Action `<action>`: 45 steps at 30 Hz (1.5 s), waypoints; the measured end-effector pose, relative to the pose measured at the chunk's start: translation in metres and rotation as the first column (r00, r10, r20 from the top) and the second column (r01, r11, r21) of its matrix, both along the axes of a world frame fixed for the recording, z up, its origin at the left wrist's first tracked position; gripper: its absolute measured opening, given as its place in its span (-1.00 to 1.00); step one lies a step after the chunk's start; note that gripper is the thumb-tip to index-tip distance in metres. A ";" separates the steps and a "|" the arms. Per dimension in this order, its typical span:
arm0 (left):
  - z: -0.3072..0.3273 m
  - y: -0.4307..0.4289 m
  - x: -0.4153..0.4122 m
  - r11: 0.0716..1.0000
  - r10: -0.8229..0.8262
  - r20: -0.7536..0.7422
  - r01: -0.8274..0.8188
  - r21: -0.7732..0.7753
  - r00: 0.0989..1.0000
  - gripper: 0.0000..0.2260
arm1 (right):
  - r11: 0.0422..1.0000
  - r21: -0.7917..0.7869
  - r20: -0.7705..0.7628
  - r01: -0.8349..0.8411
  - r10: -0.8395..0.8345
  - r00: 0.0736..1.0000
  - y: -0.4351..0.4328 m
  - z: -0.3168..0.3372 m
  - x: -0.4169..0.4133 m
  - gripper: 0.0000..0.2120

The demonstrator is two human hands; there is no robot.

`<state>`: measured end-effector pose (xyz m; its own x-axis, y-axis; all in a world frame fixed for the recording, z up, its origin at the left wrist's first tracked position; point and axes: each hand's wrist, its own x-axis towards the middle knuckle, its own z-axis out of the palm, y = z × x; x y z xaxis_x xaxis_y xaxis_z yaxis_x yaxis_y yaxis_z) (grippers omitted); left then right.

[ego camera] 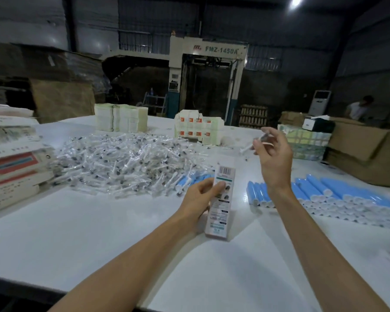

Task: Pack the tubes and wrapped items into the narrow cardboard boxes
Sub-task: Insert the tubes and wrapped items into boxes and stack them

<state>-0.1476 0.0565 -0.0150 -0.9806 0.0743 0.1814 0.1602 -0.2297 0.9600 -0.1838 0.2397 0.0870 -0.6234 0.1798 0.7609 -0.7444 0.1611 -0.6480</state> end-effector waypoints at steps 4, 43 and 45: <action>0.004 0.000 0.002 1.000 -0.023 -0.051 0.022 -0.023 0.998 -0.75 | 0.989 0.127 0.071 -0.070 0.062 0.996 -0.003 0.010 -0.002 -0.63; 0.008 0.001 0.014 0.996 -0.037 -0.243 0.015 -0.090 0.969 -0.35 | 0.922 0.057 0.263 -0.383 0.356 0.897 -0.004 -0.078 0.020 -0.49; 0.008 0.002 0.013 0.995 -0.034 -0.244 0.009 -0.103 0.969 -0.35 | 0.929 0.032 0.242 -0.370 0.352 0.904 -0.004 -0.081 0.021 -0.55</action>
